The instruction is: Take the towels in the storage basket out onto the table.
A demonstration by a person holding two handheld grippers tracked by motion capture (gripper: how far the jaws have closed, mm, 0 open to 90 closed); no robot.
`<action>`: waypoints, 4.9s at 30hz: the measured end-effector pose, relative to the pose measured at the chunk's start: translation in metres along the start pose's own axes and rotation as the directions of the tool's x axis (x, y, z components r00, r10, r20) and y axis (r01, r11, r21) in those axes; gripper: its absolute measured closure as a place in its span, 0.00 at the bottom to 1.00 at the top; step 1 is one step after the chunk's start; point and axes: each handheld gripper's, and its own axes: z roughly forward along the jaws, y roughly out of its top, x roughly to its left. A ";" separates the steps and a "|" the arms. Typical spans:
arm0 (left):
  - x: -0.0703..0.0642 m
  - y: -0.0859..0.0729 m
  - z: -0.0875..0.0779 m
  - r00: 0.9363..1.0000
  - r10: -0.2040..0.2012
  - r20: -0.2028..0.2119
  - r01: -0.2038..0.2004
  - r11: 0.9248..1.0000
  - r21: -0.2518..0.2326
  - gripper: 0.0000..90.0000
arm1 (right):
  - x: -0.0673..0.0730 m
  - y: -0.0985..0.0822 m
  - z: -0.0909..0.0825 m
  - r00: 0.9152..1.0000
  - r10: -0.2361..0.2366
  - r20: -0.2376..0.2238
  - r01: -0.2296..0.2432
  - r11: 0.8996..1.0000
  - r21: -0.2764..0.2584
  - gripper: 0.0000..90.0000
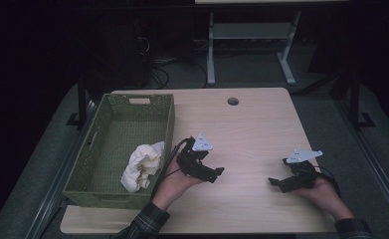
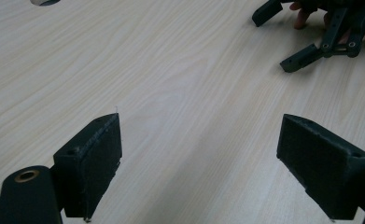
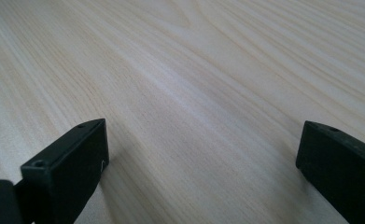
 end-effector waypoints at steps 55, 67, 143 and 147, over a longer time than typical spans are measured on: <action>0.065 0.000 -0.071 0.998 -0.047 -0.030 0.046 0.999 -0.029 0.15 | 0.000 0.000 0.000 1.000 0.000 -0.001 0.000 1.000 0.001 0.02; 0.080 -0.011 -0.090 0.996 -0.063 -0.057 0.061 0.998 -0.035 0.15 | 0.000 0.000 0.000 1.000 0.000 -0.001 0.000 1.000 0.001 0.02; 0.142 -0.109 -0.066 0.958 -0.183 -0.222 0.258 0.886 0.385 0.15 | 0.000 0.000 0.000 1.000 -0.001 0.000 0.001 1.000 0.002 0.02; 0.140 -0.111 -0.061 0.955 -0.189 -0.230 0.272 0.869 0.414 0.16 | 0.000 0.000 0.000 1.000 -0.001 0.000 0.001 1.000 0.002 0.02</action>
